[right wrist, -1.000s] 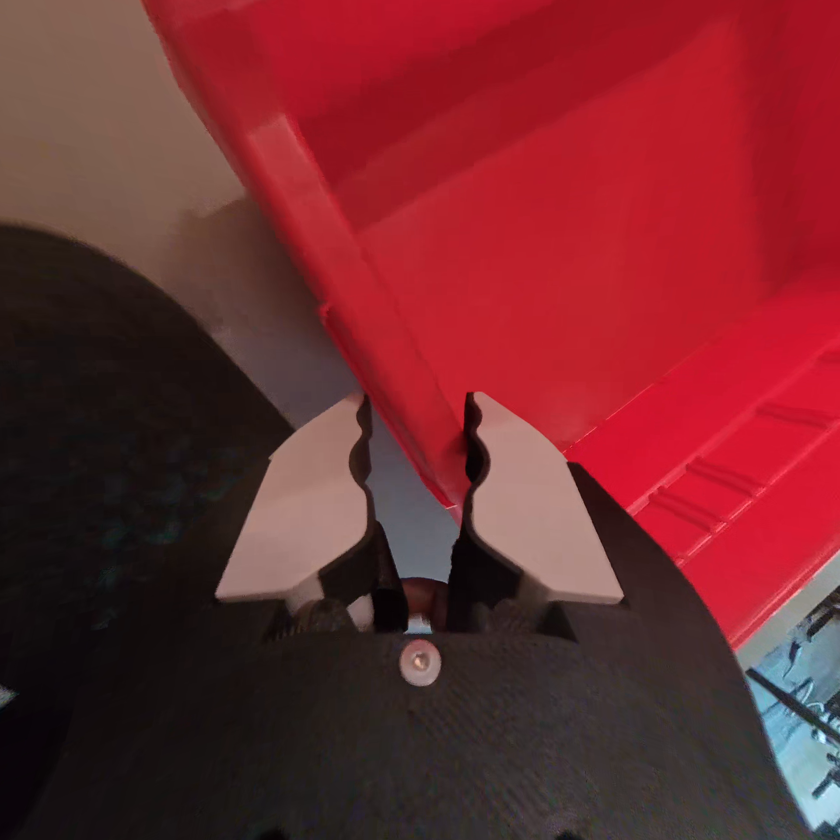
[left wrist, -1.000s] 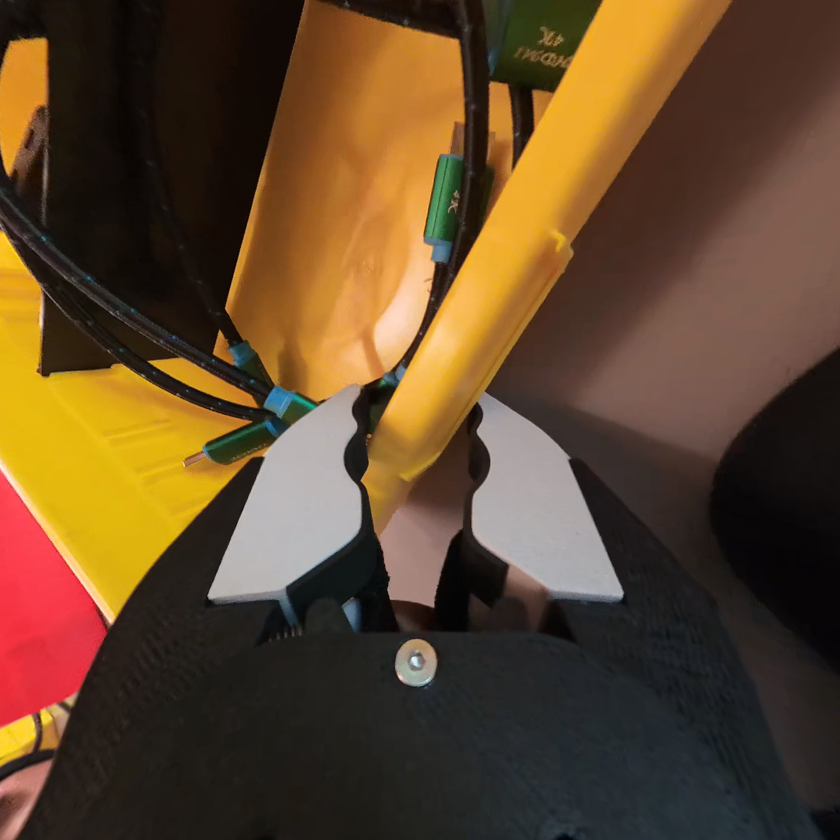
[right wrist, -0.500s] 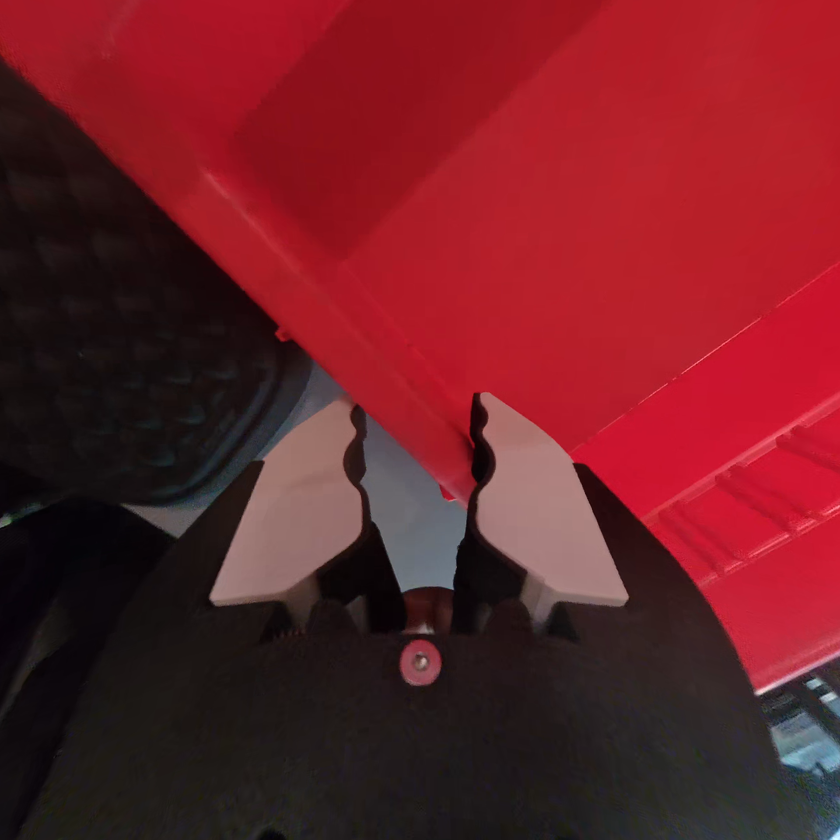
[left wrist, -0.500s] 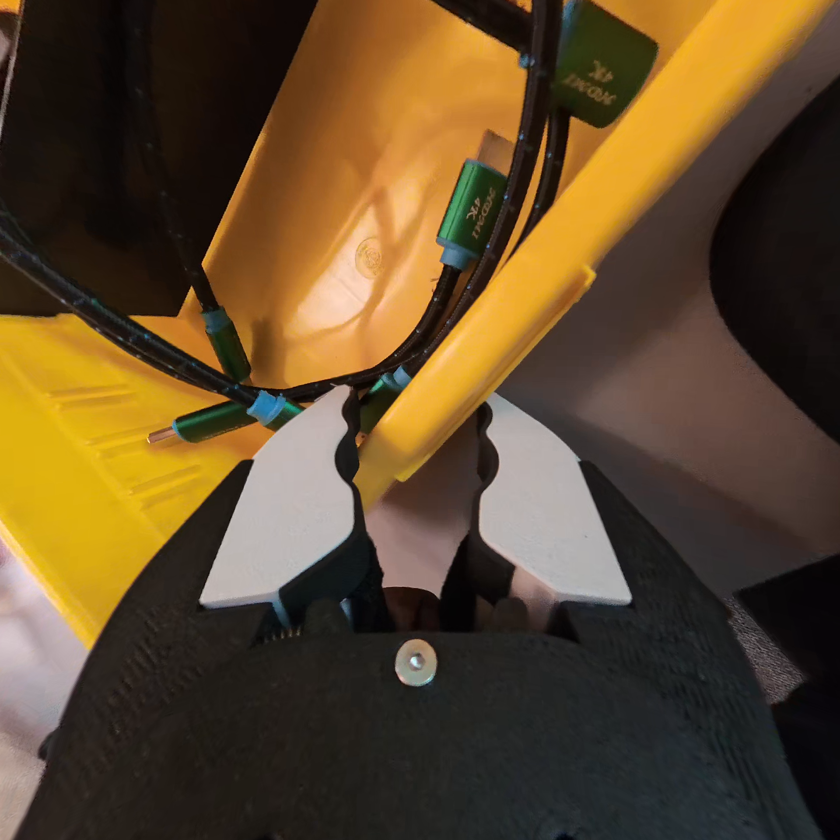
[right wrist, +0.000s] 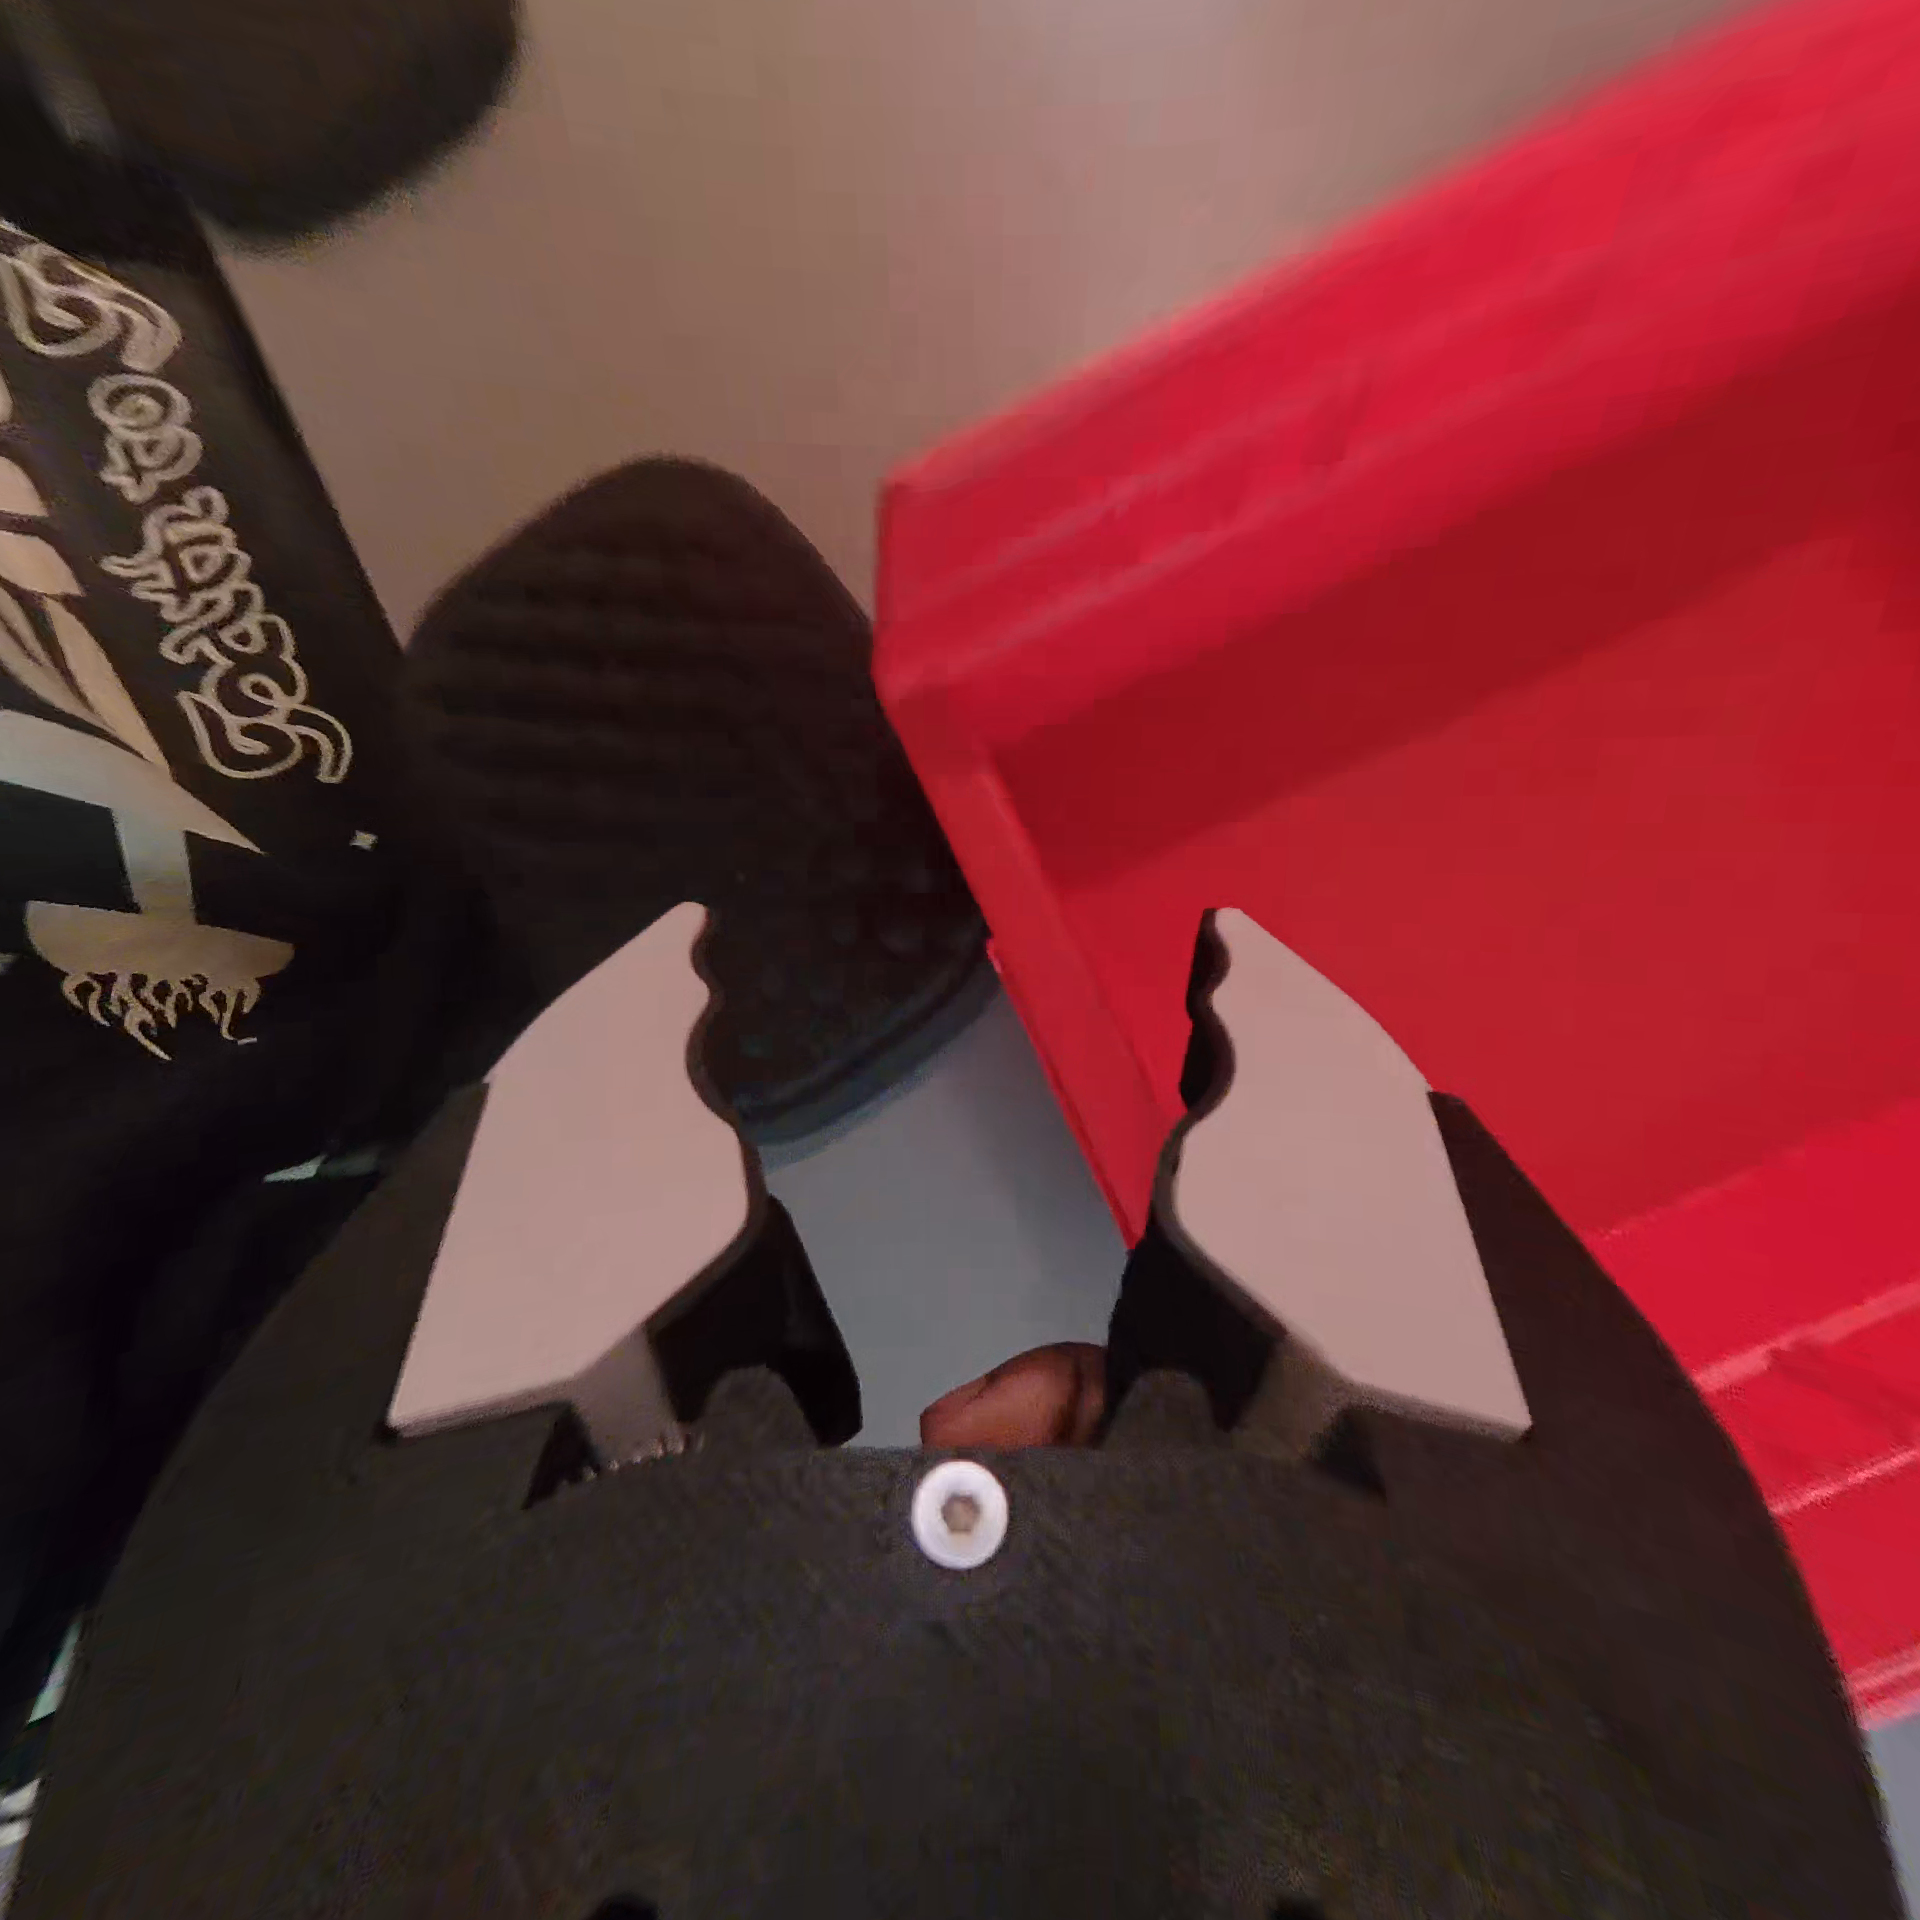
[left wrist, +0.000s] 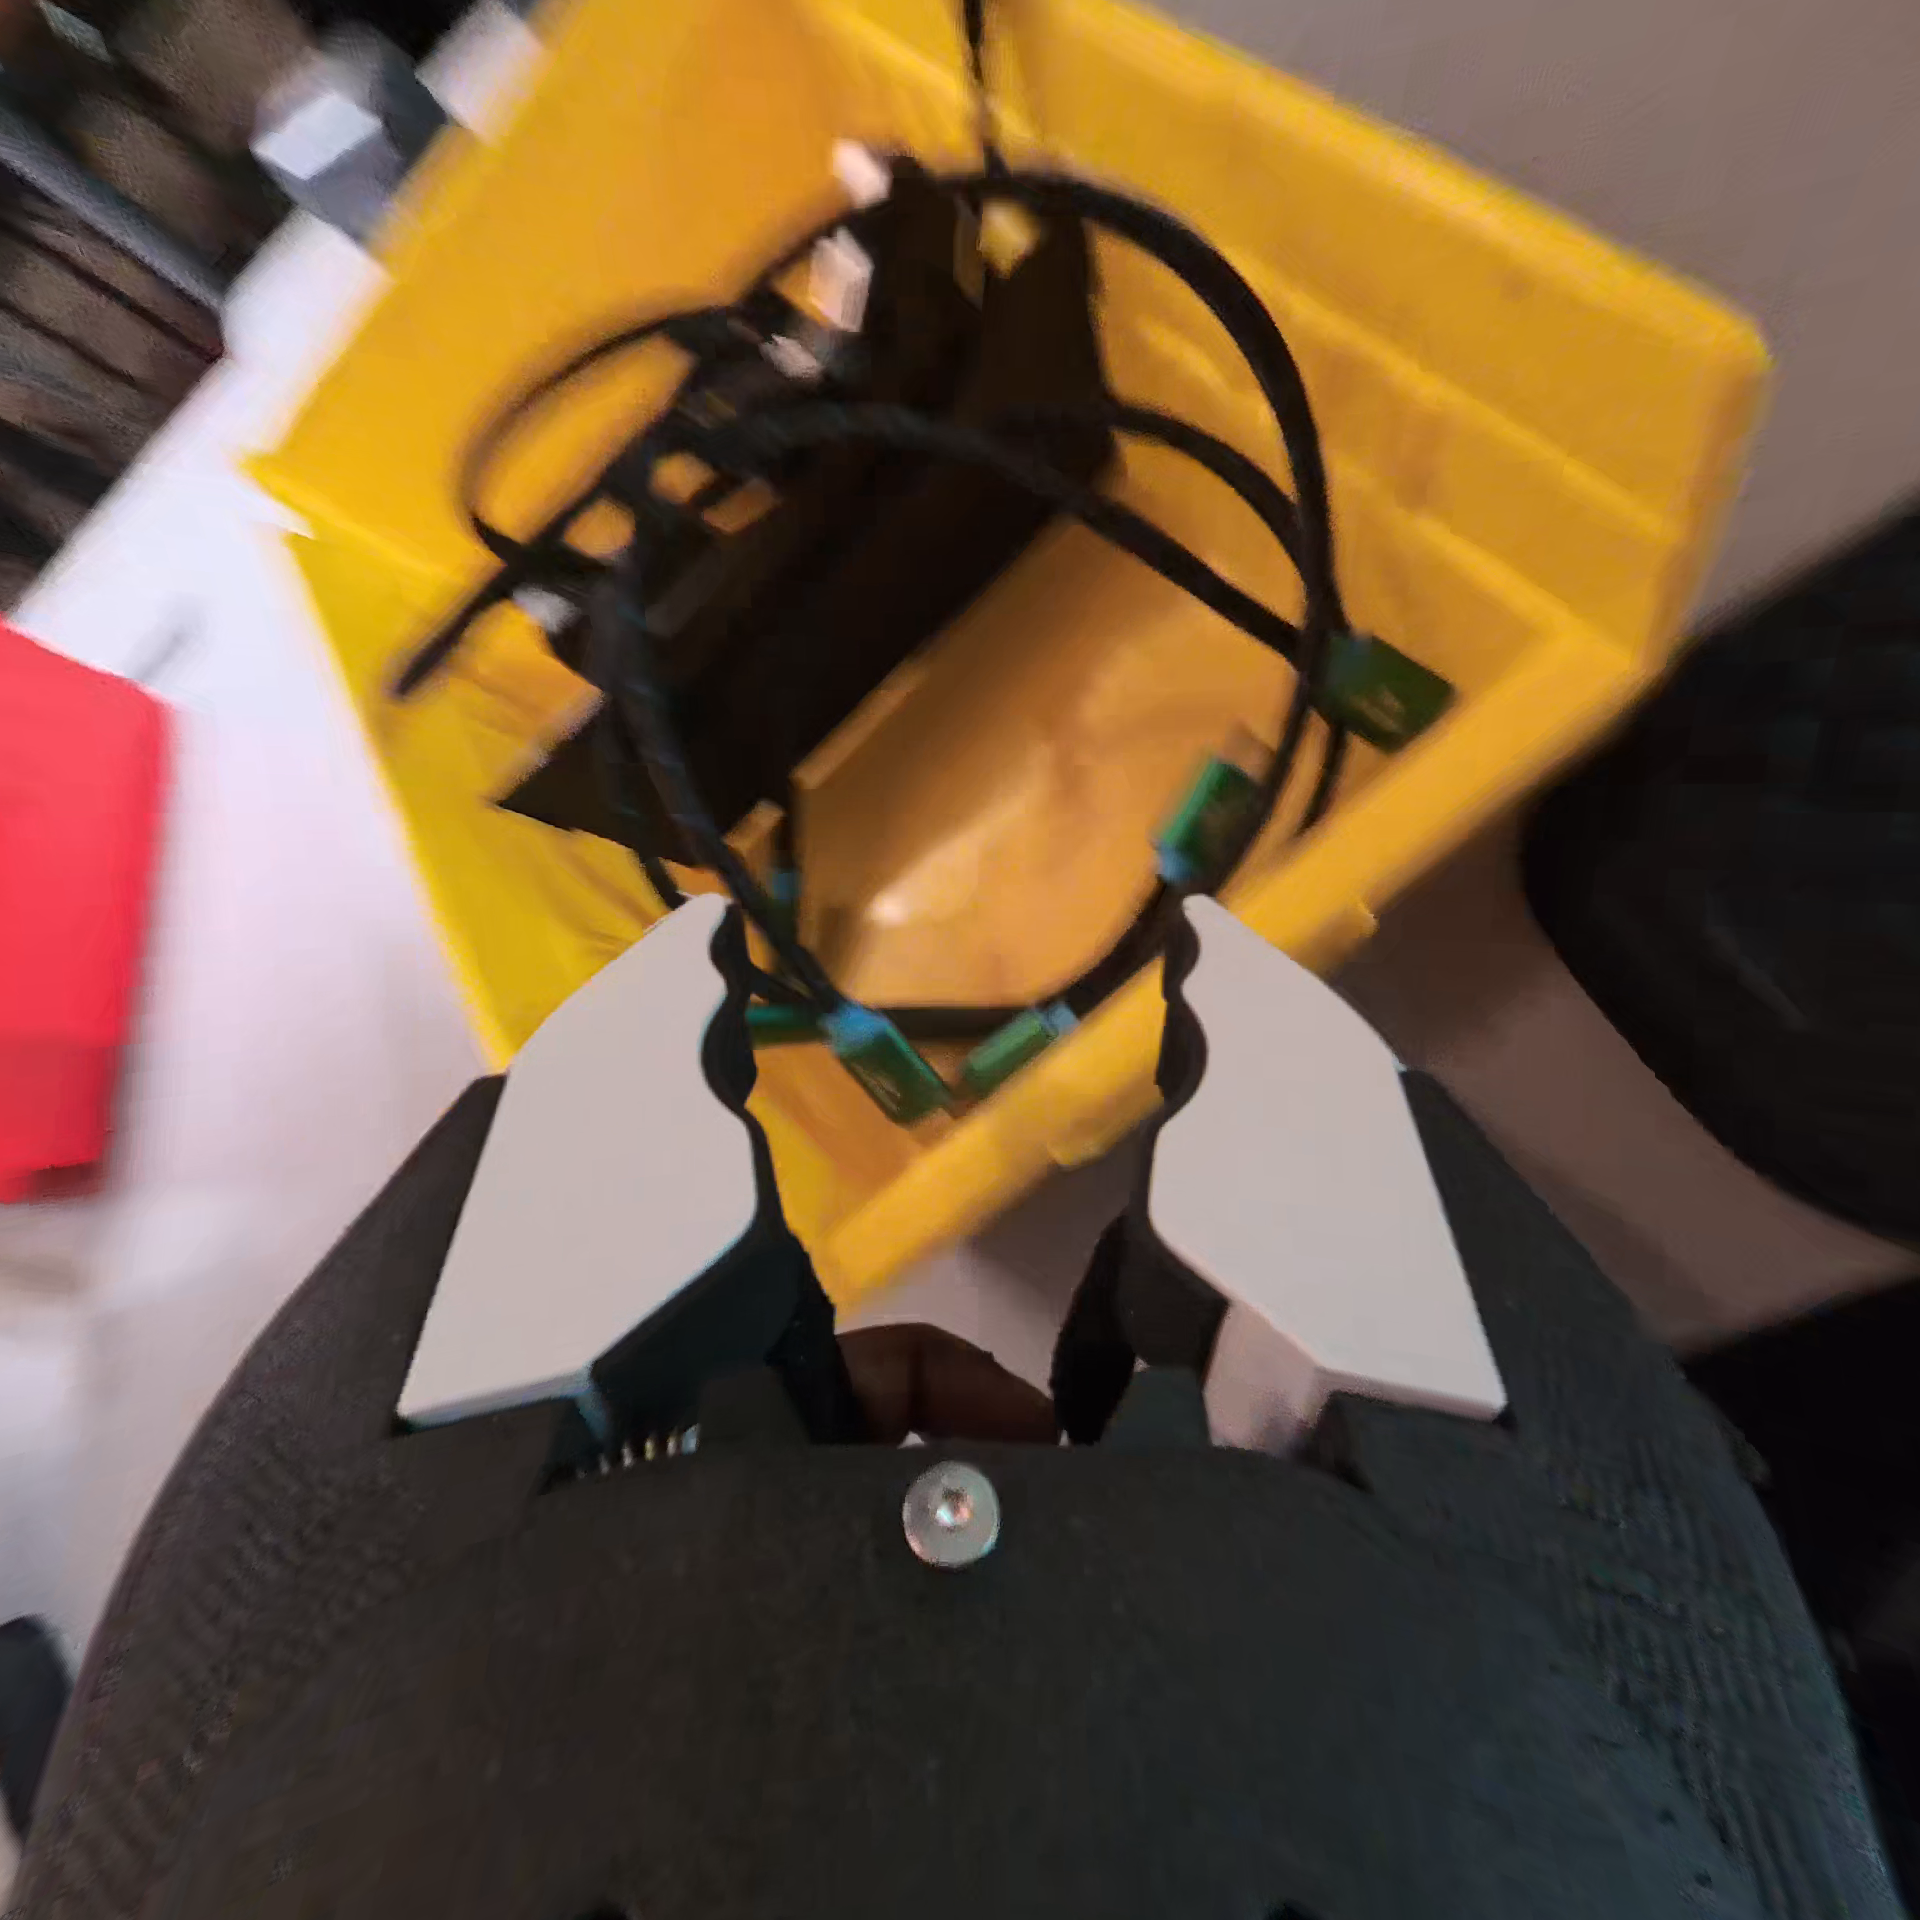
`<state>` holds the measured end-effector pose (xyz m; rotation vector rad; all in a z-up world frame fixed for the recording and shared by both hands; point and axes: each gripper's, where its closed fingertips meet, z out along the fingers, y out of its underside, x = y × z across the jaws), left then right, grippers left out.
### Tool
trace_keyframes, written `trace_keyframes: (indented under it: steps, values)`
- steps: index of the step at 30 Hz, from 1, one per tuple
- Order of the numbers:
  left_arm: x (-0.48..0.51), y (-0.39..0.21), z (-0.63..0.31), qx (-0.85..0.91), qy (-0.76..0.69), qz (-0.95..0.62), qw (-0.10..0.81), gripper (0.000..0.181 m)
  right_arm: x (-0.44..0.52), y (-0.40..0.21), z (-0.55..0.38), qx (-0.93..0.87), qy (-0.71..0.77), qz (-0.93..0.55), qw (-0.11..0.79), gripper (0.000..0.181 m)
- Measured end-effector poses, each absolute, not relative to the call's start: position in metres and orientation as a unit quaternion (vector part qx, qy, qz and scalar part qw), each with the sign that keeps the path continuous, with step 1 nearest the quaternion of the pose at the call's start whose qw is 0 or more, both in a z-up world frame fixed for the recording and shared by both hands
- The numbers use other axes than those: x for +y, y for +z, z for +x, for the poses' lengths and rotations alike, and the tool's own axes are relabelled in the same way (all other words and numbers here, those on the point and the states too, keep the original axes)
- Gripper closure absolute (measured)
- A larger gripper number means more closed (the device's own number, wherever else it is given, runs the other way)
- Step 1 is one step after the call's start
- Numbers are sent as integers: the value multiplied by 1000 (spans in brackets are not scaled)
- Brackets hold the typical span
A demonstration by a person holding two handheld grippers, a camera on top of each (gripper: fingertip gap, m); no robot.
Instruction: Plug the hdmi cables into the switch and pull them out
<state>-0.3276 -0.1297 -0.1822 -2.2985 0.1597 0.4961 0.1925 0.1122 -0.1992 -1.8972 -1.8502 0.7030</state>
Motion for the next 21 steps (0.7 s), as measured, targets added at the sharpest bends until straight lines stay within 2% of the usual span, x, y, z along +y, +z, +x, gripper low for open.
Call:
trace_keyframes:
  steps: [1,7,12,18,21]
  values:
    - [-121,-168,-334,42,217,-884,411,105,110,-192,188,-669,257,-662,220,93]
    - [-75,-109,-350,-63,242,-794,554,107,103,-171,185,-683,241,-626,289,93]
    - [-82,-131,-394,-266,181,-783,533,117,104,-172,193,-677,214,-636,303,94]
    - [-79,-144,-402,-316,24,-752,579,119,109,-171,194,-668,207,-642,315,94]
    - [-81,-154,-405,-326,1,-756,568,119,110,-172,192,-668,200,-643,316,94]
